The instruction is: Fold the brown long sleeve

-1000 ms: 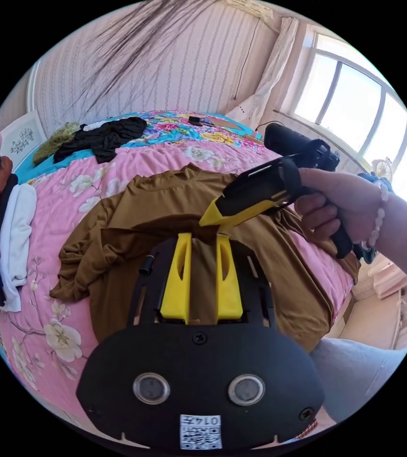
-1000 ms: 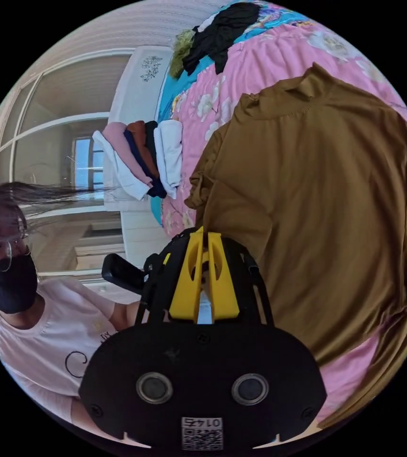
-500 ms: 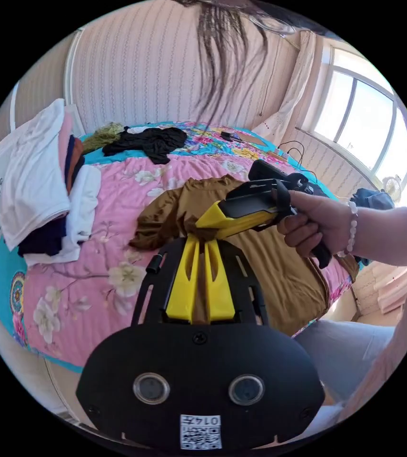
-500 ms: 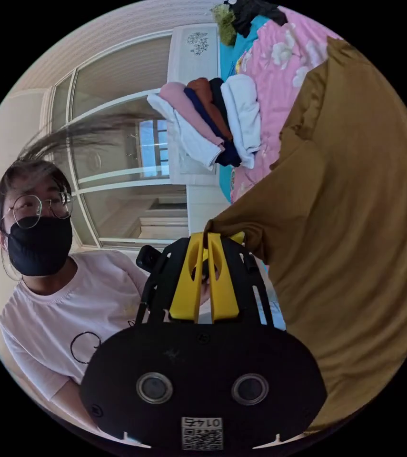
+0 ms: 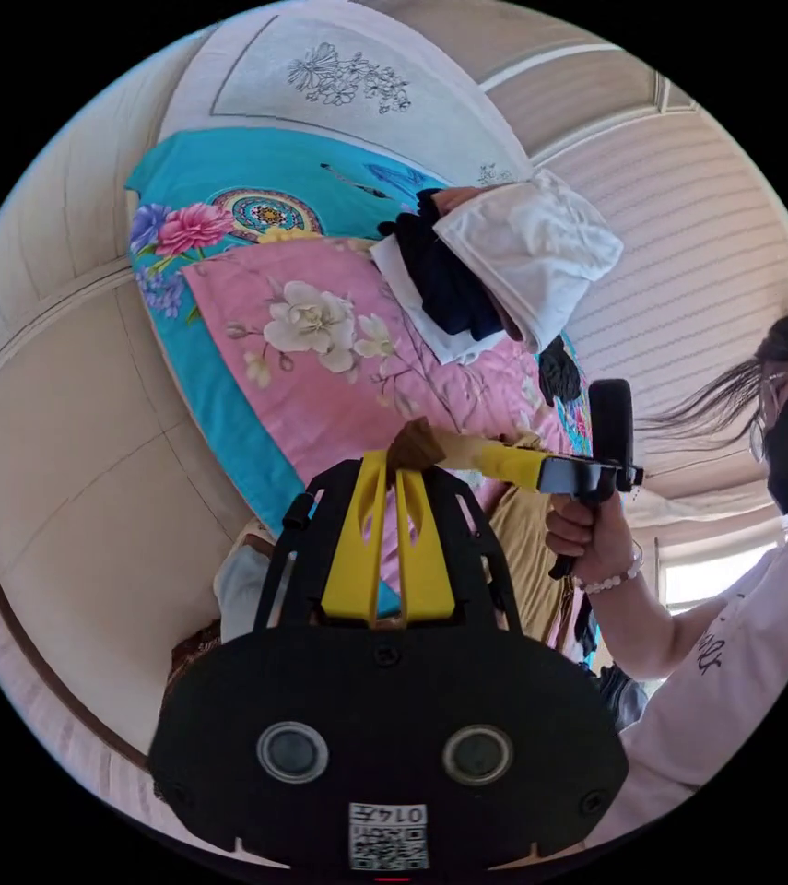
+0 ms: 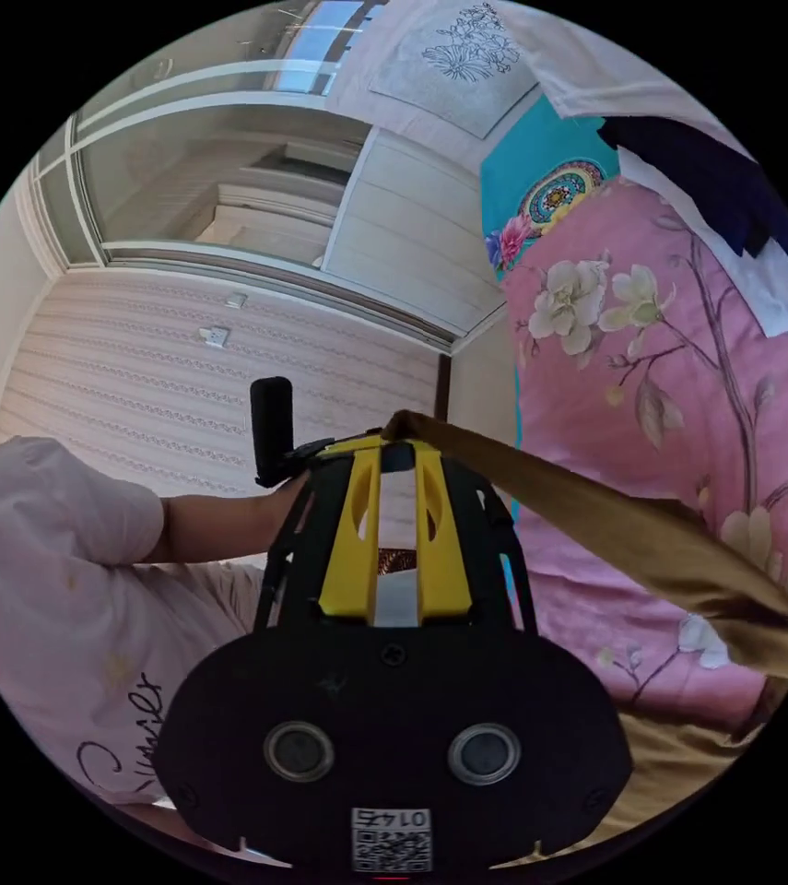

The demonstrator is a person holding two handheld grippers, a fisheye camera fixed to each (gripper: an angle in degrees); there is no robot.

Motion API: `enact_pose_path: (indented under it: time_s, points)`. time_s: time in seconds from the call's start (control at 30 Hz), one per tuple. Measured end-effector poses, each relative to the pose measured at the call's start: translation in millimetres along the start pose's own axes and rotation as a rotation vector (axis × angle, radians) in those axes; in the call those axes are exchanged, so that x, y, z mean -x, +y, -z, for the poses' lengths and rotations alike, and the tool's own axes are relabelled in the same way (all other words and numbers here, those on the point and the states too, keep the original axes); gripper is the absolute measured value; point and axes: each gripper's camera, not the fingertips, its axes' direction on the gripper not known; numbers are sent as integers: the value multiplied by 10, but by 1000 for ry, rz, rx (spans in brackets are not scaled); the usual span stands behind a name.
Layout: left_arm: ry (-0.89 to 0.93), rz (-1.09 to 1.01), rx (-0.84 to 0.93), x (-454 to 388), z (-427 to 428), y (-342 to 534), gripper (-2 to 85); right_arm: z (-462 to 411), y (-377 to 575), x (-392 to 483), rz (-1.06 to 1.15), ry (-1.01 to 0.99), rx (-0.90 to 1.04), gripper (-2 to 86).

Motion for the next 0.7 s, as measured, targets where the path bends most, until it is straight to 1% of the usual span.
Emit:
enact_pose_path:
  time_s: [0.07, 0.1, 0.17, 0.23, 0.27, 0.33, 0.4, 0.47, 0.5, 0.6, 0.7]
  points:
    - [-8, 10, -11, 148, 99, -95, -10, 242, 47, 27, -26, 70, -63, 62]
    - [-1, 10, -20, 192, 137, -122, -10, 457, 121, 20, -67, 147, -122, 62]
    - [64, 59, -54, 408, 273, -215, -10, 809, 261, 6, -175, 330, -218, 63]
    - [100, 95, -74, 560, 354, -274, -10, 1194, 401, 19, -324, 594, -321, 68]
    - [107, 106, -79, 646, 401, -316, -10, 1271, 418, 6, -365, 618, -342, 74]
    - [119, 129, -84, 770, 472, -375, -10, 1460, 390, -95, -467, 537, -419, 90]
    - [150, 148, -94, 911, 587, -448, -10, 1486, 277, -157, -504, 527, -442, 82]
    - [164, 142, -88, 987, 691, -506, -10, 1465, 150, -203, -510, 541, -444, 39]
    - [204, 141, -80, 1039, 770, -546, -10, 1449, 69, -224, -519, 549, -419, 16]
    - [335, 177, -93, 1176, 1021, -647, -10, 1542, -65, -16, -477, 498, -470, 2]
    - [455, 224, -131, 1326, 1188, -767, -9, 1665, -217, 297, -403, 545, -507, -2]
